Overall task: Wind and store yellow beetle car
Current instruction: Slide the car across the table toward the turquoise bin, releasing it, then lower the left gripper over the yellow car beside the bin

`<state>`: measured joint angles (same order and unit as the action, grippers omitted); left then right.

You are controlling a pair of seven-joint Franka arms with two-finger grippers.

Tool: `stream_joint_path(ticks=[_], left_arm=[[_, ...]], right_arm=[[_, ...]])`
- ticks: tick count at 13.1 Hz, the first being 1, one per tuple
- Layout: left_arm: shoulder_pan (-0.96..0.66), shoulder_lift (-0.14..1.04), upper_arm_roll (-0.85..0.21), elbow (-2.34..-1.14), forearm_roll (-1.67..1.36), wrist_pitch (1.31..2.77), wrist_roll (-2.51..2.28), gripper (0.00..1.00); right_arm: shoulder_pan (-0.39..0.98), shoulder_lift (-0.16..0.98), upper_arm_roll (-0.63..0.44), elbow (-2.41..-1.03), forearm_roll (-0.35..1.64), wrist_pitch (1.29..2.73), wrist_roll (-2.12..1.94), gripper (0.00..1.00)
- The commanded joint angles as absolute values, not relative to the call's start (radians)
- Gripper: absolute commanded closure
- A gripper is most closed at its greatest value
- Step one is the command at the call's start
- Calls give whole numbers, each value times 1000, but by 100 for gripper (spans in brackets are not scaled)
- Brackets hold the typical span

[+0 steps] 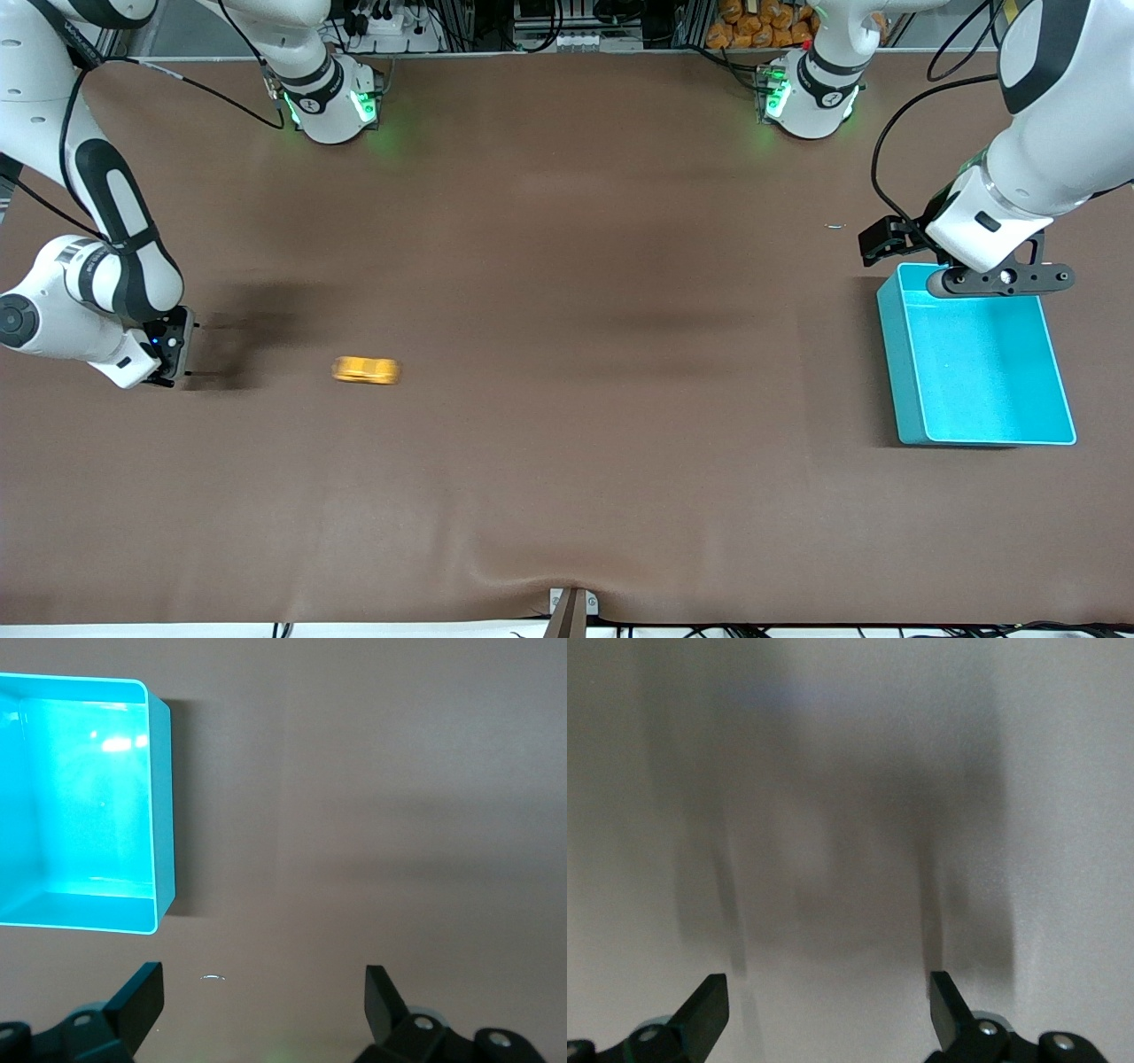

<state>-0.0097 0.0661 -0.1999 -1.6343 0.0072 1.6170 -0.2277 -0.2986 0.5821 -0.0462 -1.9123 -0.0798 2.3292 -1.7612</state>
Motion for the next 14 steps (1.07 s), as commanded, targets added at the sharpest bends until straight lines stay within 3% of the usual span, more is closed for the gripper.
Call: stream_joint_path(ticks=[1,4,7,14], left_arm=[[-9,52,-204,-1644,23,1624,-245,0],[-6,52,-204,-1646,23,1626,-245,0],[-6,54,-204,-1646,23,1626,-245,0],[-3,57,-204,-1646,23,1626,-247,0]], right_arm=[[-318,581,-31,-1893,-68,2315,-1772,0],[-314,542,-31,-1893,-2,2286,-1767,0],[-282,448,-29,-1875,66,2165,-1692,0],[-227,414,-22,-1623,69,1944,-1513,0]])
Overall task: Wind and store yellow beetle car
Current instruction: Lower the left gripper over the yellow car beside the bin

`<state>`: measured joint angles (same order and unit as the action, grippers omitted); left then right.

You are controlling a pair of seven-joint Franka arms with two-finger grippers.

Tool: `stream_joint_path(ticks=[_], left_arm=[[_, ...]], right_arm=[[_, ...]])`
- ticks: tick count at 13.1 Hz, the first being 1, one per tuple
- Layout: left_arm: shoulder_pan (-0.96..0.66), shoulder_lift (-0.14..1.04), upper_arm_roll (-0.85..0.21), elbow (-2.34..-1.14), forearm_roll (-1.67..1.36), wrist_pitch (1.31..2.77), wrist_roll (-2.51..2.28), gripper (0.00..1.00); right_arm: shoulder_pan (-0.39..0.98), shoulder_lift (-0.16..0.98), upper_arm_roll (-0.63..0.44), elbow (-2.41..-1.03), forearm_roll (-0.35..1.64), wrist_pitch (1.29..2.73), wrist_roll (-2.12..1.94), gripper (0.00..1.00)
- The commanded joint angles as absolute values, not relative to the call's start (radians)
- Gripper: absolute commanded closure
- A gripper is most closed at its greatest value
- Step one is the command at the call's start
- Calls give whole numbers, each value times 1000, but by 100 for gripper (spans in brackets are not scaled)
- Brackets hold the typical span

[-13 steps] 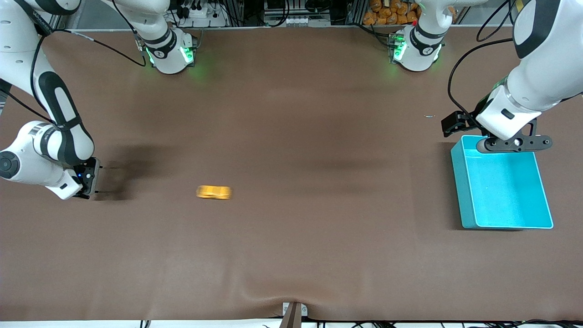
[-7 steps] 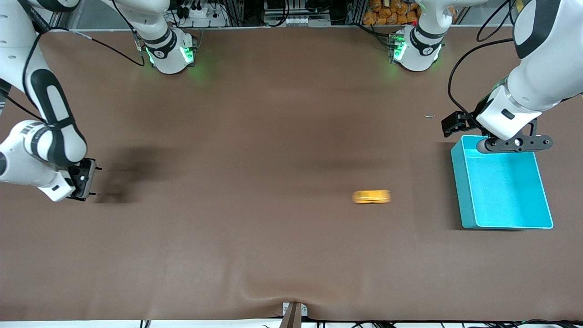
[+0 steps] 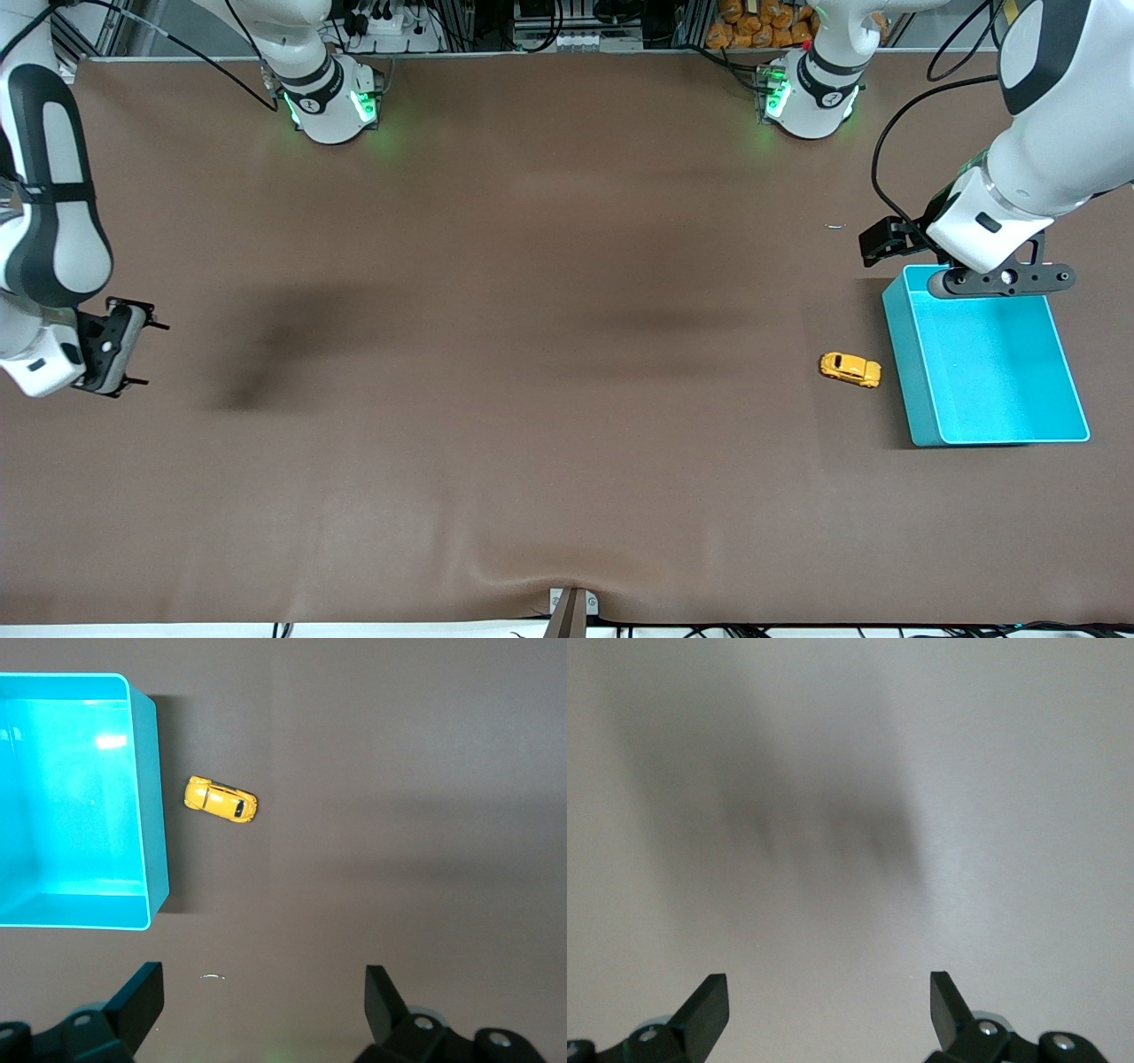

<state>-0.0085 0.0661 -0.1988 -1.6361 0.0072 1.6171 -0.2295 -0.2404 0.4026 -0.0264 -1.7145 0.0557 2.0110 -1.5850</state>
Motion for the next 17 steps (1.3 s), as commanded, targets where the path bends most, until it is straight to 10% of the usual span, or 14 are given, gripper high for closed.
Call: stream_joint_path(ticks=[1,14,15,16,17], left_arm=[[-3,60,-204,-1647,23,1626,-252,0],[6,106,-203,-1987,26,1965,-848,0],[20,132,-201,-1988,29,1991,-882,0],[35,147,-201,-1996,29,2021,-906,0],[55,161,-202,-2000,29,2035,-938,0]], right_arm=[[-213,416,-21,-1553,69,1880,-1446,0],[-95,316,-3,-1285,66,1514,-403,0],[-100,280,-6,-1292,67,1511,-359,27],[-103,246,-8,-1296,69,1502,-353,28],[-103,220,-9,-1307,74,1490,-341,0]])
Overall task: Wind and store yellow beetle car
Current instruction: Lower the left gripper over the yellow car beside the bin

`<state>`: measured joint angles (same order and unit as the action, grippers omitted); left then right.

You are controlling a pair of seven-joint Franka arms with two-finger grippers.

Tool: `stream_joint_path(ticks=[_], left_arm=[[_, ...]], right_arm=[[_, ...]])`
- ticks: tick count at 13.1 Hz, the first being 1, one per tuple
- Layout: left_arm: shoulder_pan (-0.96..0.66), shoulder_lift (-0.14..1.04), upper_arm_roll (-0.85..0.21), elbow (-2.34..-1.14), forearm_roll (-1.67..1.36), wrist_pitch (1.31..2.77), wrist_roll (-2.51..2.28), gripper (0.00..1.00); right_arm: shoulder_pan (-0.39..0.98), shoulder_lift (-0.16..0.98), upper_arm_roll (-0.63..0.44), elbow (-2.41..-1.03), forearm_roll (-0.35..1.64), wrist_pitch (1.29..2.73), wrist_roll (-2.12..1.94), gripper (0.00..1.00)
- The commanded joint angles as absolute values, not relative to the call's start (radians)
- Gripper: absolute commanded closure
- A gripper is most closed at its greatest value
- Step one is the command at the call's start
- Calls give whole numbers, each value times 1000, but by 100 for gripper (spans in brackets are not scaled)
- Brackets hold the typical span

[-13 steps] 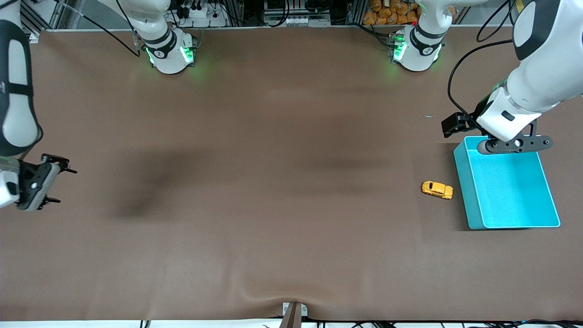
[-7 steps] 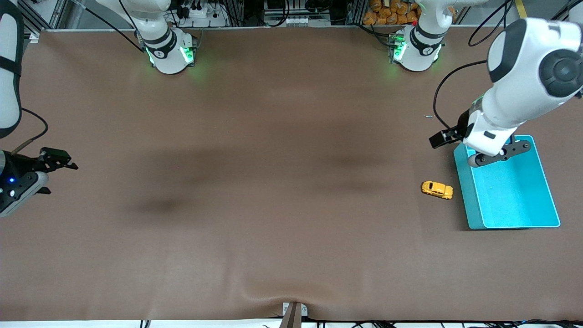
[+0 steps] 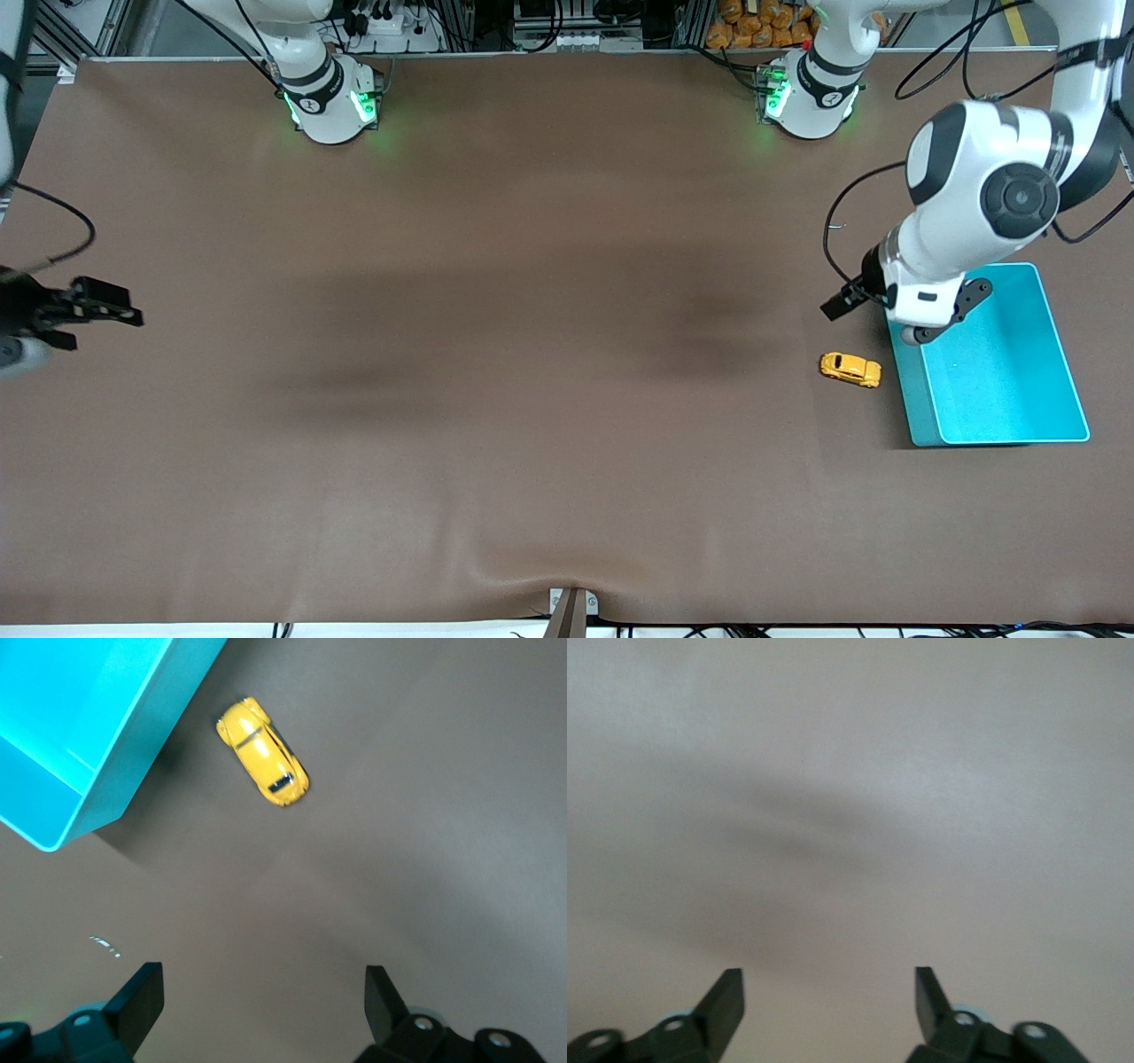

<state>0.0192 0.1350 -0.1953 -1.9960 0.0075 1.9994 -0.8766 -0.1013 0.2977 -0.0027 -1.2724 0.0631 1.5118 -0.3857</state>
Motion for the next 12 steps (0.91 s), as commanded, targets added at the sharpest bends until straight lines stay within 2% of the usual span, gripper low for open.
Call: stream_joint_path(ticks=[1,4,9,12], left_arm=[[61,175,-201,-2002,29,2037,-981,0],[103,222,-198,-2009,29,2086,-1051,0],[127,302,-196,-2049,29,2250,-1205,0],[127,350,-190,-2049,29,2345,-1307,0]], right_arm=[[-101,187,-11,-1333,69,1482,-309,0],[-95,140,-6,-1387,63,1496,-172,0],[-87,-17,-3,-1618,64,1687,-91,0],[-77,-57,-3,-1654,63,1681,-64,0]])
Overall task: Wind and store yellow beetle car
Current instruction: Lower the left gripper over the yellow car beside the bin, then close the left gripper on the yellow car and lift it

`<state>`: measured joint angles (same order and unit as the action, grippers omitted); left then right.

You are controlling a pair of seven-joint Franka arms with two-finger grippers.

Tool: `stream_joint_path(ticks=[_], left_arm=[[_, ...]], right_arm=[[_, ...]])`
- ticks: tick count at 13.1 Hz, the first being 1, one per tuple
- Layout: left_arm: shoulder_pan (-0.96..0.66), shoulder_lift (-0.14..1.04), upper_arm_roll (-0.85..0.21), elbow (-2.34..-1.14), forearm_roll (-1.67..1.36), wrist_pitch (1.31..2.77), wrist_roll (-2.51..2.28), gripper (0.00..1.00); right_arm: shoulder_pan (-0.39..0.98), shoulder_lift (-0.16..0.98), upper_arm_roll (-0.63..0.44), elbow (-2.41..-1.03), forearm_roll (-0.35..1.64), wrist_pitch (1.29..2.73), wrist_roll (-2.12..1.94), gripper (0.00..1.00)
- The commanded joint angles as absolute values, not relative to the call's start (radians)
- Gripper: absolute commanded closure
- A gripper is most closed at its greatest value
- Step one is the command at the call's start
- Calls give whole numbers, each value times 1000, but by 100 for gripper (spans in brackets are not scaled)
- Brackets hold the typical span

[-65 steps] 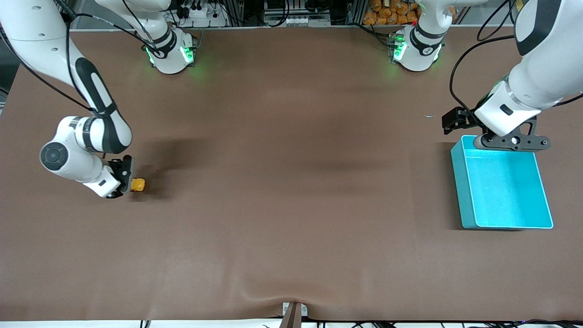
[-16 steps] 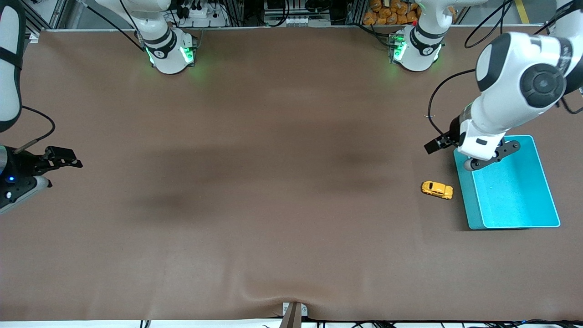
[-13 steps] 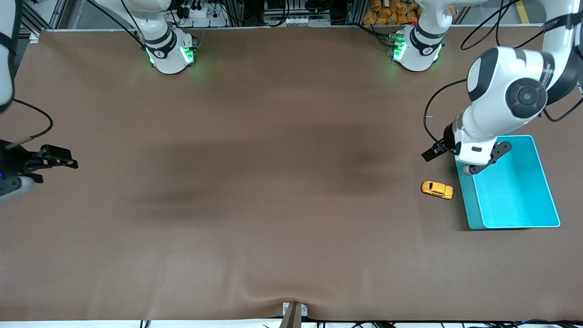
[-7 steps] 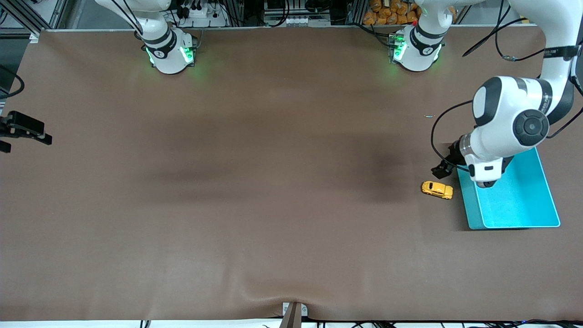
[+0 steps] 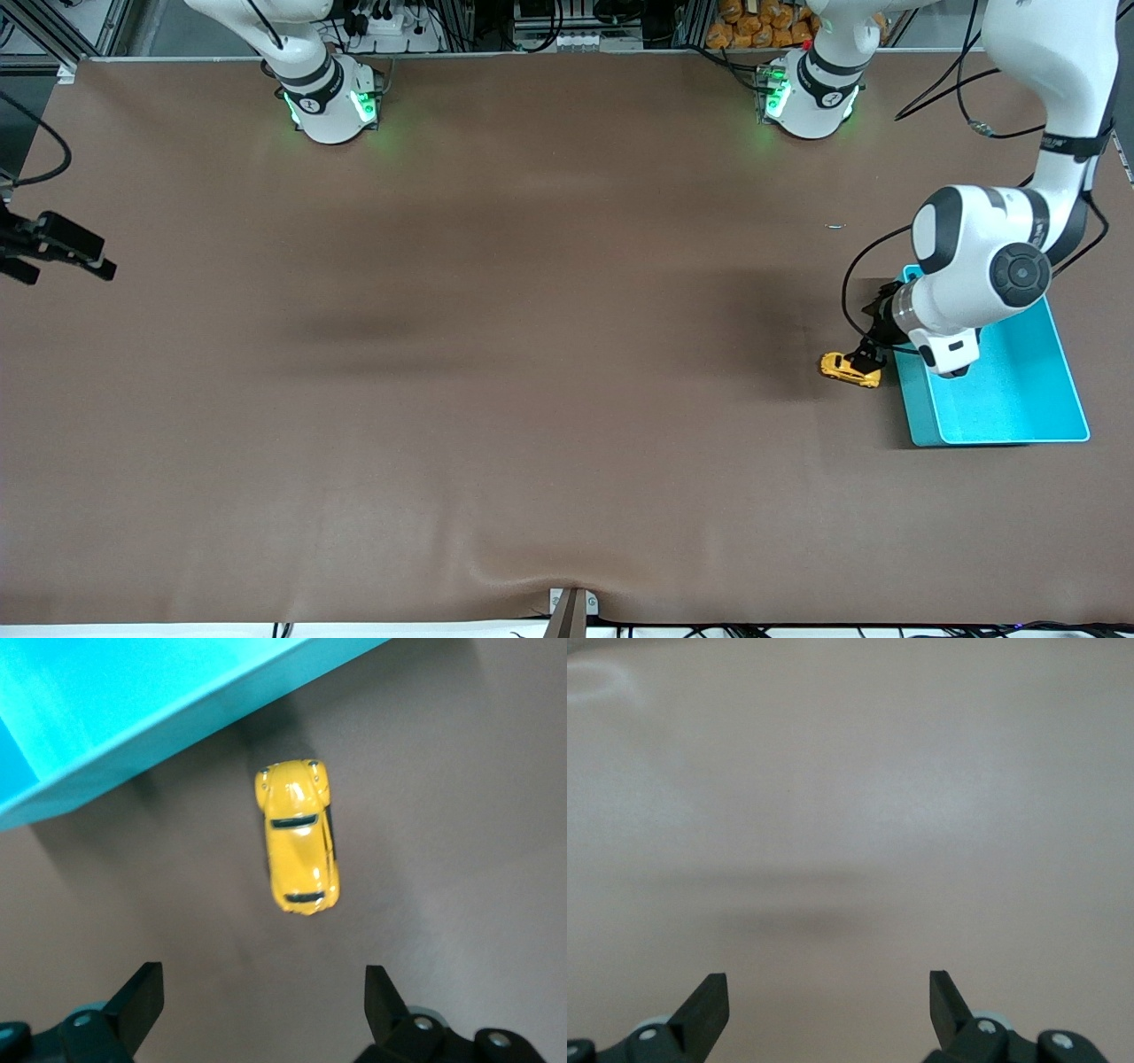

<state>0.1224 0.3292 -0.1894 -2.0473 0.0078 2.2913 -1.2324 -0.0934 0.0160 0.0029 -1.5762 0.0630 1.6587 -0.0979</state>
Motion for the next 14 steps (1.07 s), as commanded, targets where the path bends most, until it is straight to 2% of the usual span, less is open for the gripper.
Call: stream_joint_path(ticks=[1,3,14], left_arm=[[127,363,-187,-2048,29,2370,-1337,0],[127,399,-183,-2048,29,2427,-1382,0],[161,483,-181,-2051,89,2526,-1384,0]], right_arm=[[-77,-70,-2,-1664,64,1683,-64,0],[-66,-112,-2,-1715,63,1698,-64,0],[-11,-127,11,-1710,18,1686,-66,0]])
